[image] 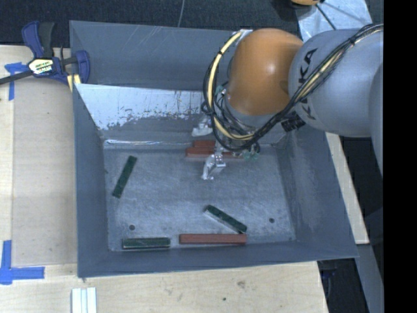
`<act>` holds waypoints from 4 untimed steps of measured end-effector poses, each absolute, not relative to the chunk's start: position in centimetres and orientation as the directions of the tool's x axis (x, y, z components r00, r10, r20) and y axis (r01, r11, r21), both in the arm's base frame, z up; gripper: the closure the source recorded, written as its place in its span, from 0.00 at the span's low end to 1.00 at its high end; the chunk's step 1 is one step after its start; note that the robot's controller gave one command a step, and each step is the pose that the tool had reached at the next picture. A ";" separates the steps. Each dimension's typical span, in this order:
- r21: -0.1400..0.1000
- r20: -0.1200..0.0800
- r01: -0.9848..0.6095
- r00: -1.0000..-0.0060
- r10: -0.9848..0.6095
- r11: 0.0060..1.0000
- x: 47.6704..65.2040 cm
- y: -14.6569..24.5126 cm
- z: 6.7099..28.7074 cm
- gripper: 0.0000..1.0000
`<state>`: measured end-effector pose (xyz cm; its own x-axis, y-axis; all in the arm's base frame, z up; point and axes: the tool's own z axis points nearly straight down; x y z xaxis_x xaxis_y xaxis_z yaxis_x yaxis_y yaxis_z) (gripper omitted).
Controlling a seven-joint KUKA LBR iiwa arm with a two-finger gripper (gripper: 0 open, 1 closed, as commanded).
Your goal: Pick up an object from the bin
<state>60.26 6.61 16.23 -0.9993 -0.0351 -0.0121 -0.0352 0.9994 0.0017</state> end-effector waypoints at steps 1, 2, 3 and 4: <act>0.000 -0.002 0.002 -1.000 0.002 1.000 59.6 2.3 11.7 0.00; -0.007 0.019 0.045 -0.999 0.045 0.999 61.2 1.6 8.0 0.00; -0.006 0.016 0.048 -0.999 0.048 0.999 61.1 1.6 8.3 0.00; 0.003 -0.022 0.088 -0.996 0.088 0.996 62.6 -0.7 8.4 1.00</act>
Offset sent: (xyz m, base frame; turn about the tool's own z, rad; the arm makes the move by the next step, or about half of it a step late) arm 0.0179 -0.0400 -0.0923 0.0850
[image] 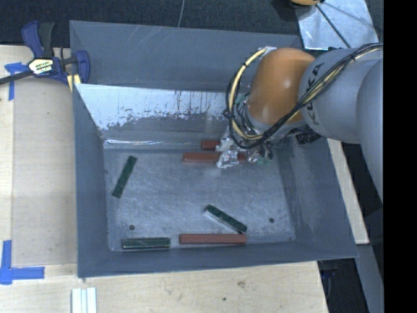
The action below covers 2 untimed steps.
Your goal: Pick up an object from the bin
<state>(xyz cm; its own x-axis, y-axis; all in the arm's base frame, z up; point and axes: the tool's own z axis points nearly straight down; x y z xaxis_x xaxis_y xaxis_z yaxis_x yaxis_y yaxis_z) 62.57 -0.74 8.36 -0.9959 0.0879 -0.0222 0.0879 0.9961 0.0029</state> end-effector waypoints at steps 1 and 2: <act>0.003 -0.022 0.088 -0.996 0.088 0.996 62.6 -0.7 8.4 1.00; 0.000 0.003 0.038 -0.999 0.038 0.999 60.7 0.2 13.7 1.00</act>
Offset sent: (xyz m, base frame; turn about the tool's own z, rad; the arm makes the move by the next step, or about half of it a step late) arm -0.0334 0.0232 0.1392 -0.1176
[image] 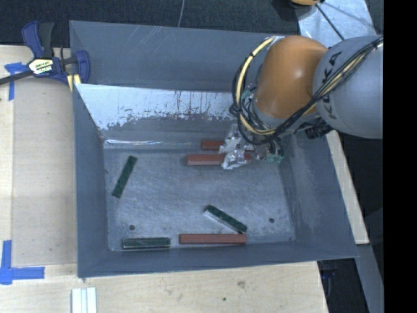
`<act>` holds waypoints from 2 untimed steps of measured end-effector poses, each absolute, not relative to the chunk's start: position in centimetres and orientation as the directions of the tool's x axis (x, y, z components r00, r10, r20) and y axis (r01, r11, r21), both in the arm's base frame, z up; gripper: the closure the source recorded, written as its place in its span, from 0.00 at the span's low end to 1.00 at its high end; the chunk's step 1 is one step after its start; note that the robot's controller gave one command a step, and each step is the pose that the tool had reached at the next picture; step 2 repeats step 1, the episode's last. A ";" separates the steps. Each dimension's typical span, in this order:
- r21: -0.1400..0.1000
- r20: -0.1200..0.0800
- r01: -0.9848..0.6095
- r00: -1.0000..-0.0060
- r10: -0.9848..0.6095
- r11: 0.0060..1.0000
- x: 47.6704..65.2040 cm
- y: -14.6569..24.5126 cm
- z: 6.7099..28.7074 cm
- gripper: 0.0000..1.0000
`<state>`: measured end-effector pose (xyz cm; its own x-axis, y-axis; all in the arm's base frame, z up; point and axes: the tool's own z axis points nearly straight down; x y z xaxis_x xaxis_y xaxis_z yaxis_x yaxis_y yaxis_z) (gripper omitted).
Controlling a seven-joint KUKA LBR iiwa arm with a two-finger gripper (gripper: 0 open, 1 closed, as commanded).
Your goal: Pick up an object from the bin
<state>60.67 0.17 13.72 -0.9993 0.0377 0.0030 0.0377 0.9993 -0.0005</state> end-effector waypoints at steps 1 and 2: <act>0.000 0.000 -0.006 -1.000 -0.006 1.000 60.9 -1.5 20.7 1.00; 0.000 0.000 -0.006 -1.000 -0.006 1.000 60.9 -1.5 20.7 1.00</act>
Offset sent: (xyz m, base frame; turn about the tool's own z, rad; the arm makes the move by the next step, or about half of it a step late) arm 0.0060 -0.0001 0.0755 0.0014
